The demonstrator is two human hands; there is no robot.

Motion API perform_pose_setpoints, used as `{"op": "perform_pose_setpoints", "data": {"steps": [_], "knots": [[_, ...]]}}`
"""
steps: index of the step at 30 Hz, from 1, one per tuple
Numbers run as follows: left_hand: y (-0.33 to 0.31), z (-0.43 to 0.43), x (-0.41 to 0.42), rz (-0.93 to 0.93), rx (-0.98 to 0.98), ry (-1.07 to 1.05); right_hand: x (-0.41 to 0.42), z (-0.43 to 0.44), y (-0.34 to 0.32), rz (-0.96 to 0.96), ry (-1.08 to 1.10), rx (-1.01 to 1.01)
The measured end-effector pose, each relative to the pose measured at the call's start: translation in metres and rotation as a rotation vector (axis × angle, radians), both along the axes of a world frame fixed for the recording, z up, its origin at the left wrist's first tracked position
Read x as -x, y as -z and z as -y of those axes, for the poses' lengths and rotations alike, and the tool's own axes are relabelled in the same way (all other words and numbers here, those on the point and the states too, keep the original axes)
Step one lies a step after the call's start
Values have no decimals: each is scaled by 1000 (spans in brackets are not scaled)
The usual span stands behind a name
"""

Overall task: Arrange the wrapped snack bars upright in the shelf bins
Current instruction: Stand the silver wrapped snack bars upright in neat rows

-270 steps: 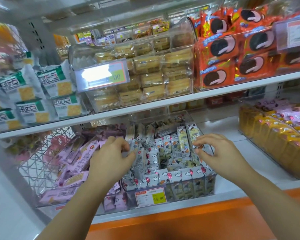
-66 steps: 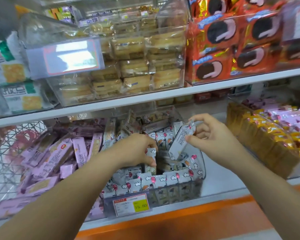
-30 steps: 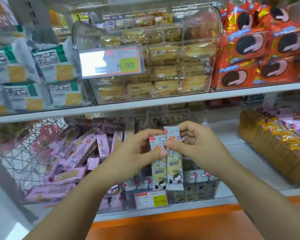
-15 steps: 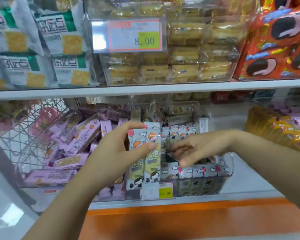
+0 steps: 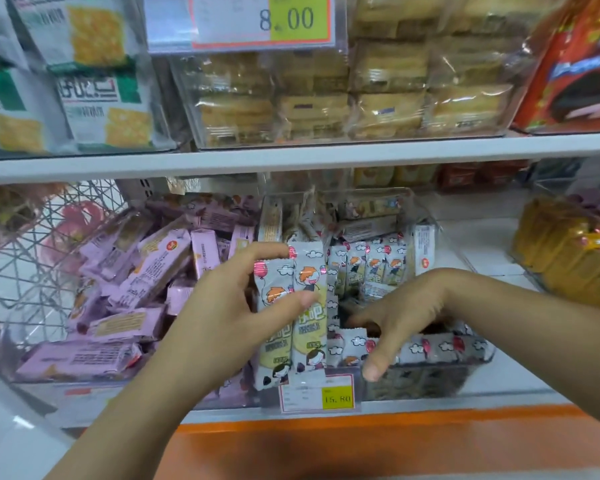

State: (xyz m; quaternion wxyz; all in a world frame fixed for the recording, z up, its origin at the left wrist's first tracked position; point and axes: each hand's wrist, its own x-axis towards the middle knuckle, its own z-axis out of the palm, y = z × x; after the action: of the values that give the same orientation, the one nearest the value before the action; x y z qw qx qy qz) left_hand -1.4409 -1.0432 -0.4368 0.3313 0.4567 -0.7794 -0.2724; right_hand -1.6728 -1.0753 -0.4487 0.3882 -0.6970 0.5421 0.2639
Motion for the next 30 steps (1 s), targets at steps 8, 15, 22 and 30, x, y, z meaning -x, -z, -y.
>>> {"op": "perform_pose_setpoints", "data": {"steps": [8, 15, 22, 30], "knots": [[-3, -2, 2, -6, -5, -10, 5, -8, -11, 159, 89, 40], [-10, -6, 8, -49, 13, 2, 2, -15, -30, 125, 78, 148], [-12, -13, 13, -80, -13, -5, 3, -24, -39, 231, 176, 286], [-28, -17, 30, -102, 33, 35, 34, -59, -32, 315, 275, 835]]}}
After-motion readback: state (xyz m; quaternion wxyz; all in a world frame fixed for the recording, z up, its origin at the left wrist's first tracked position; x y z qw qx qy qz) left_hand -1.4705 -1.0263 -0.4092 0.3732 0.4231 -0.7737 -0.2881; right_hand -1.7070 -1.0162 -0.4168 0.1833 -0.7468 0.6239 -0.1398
